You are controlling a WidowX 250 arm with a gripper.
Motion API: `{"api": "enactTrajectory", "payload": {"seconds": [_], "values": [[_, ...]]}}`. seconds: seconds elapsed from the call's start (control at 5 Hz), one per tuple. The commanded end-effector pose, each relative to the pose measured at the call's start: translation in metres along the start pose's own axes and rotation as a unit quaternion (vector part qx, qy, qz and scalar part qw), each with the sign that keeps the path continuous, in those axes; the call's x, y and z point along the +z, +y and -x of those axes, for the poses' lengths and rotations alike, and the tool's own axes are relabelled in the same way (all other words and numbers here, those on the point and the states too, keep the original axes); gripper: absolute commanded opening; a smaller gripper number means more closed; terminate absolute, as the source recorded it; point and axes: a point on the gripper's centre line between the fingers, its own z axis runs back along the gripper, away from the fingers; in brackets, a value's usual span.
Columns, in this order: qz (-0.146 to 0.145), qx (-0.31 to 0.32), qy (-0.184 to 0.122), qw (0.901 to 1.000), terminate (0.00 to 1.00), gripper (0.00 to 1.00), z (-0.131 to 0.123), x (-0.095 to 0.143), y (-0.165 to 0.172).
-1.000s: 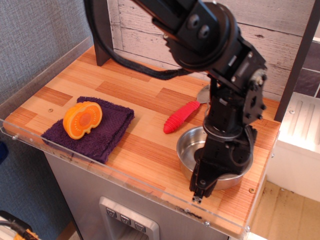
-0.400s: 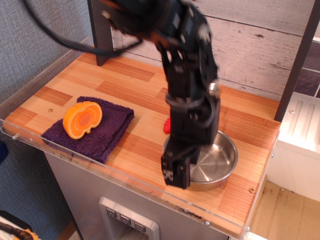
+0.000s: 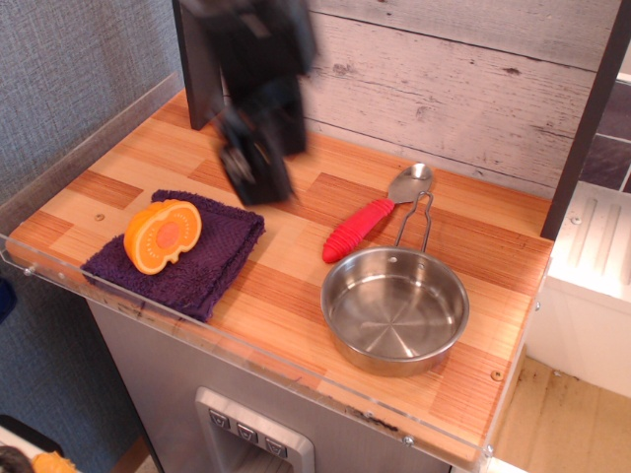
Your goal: Move the pot to the bottom right corner of counter.
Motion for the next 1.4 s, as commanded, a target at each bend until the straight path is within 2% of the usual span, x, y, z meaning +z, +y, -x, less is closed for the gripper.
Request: {"api": "enactTrajectory", "payload": {"seconds": [0.0, 0.2, 0.4, 0.6, 0.8, 1.0, 1.2], "values": [[-0.096, 0.221, 0.095, 0.9659, 0.00, 1.00, 0.036, 0.015, 0.026], [-0.111, 0.339, 0.077, 0.9309, 0.00, 1.00, 0.043, 0.009, 0.018], [-0.122, 0.453, 0.054, 0.8816, 0.00, 1.00, 0.037, 0.002, 0.020], [-0.131, 0.510, 0.044, 0.8491, 0.00, 1.00, 0.034, -0.010, 0.021], [-0.170, 0.527, 0.069, 0.8297, 0.00, 1.00, 0.034, -0.013, 0.021], [-0.170, 0.527, 0.069, 0.8297, 0.00, 1.00, 0.034, -0.013, 0.021], [-0.170, 0.527, 0.069, 0.8297, 1.00, 1.00, 0.034, -0.013, 0.021]]}}
